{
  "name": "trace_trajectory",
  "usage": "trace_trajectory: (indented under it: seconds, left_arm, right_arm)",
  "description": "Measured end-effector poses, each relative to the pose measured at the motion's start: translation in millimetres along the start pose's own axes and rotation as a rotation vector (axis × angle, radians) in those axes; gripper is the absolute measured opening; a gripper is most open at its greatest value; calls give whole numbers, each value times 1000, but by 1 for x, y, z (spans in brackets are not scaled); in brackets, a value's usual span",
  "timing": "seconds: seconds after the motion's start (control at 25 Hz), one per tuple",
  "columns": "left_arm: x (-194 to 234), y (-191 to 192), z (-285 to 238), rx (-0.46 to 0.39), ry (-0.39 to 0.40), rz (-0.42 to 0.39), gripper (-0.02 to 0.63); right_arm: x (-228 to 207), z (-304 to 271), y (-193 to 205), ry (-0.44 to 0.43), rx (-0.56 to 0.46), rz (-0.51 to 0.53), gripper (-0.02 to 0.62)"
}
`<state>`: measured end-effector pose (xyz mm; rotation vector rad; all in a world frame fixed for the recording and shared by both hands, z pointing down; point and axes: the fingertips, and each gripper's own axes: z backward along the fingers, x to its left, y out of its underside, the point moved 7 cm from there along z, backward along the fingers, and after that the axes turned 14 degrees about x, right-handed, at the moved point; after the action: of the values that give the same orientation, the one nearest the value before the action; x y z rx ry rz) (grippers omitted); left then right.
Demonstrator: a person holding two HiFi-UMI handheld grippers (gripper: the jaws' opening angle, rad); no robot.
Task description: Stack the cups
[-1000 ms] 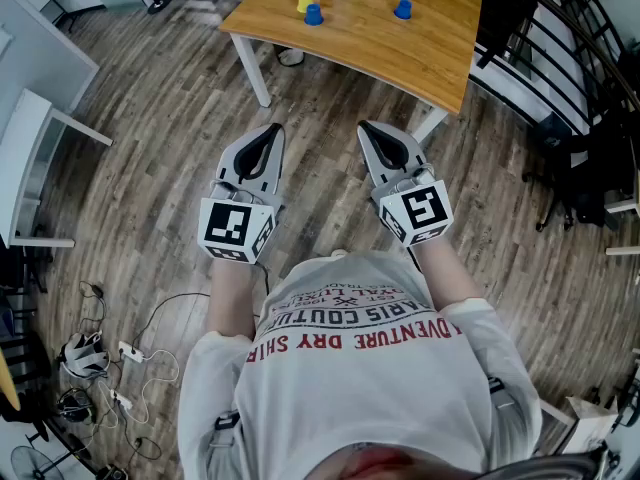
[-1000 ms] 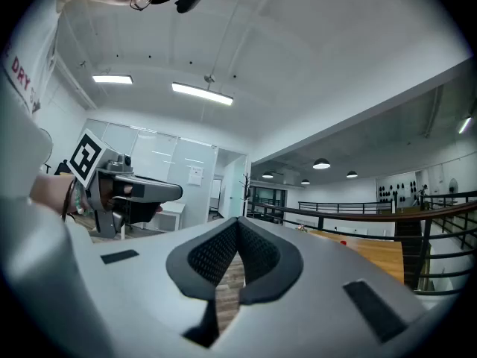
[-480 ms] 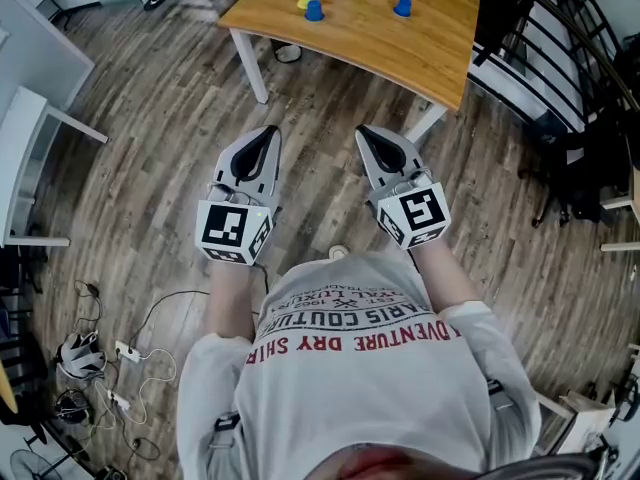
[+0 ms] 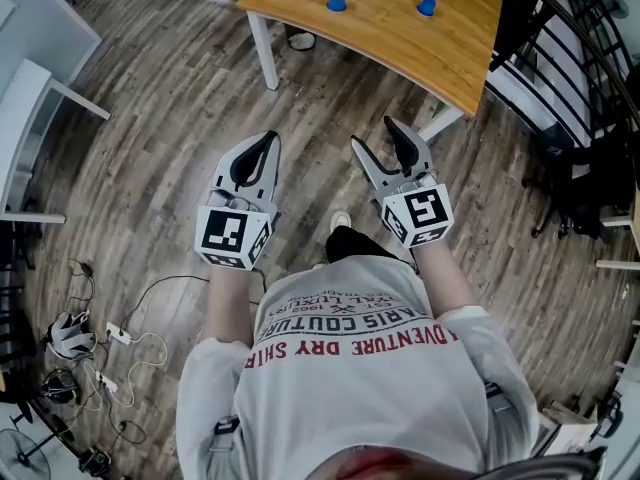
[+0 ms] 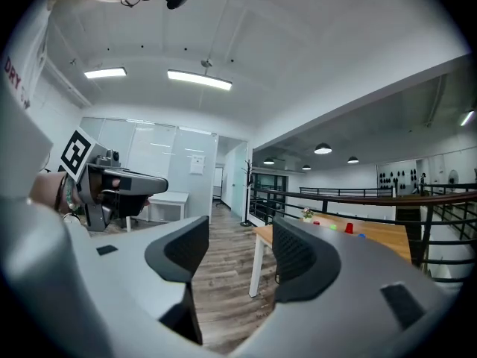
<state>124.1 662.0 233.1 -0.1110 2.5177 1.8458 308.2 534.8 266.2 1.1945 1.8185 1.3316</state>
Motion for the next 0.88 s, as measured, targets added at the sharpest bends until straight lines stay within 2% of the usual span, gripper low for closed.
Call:
trace_trajectory:
  seconds: [0.2,0.4,0.68,0.88]
  left_arm:
    - [17,1,-23,10,-43,4,17]
    - [42,-8,-74,32,-86,-8,17]
    - [86,-41,-181,20,-125,-6,17]
    - [102,-65,-262,14,-134,-11,17]
  right_arm:
    - [-20,-33,1,-39,1,-9,259]
    - [-65,-89,-6,-86,-10,-30,259]
    - [-156,-175,-31,-108,2,-10,259]
    - [-229,-223,-42,-117,36,-10,259]
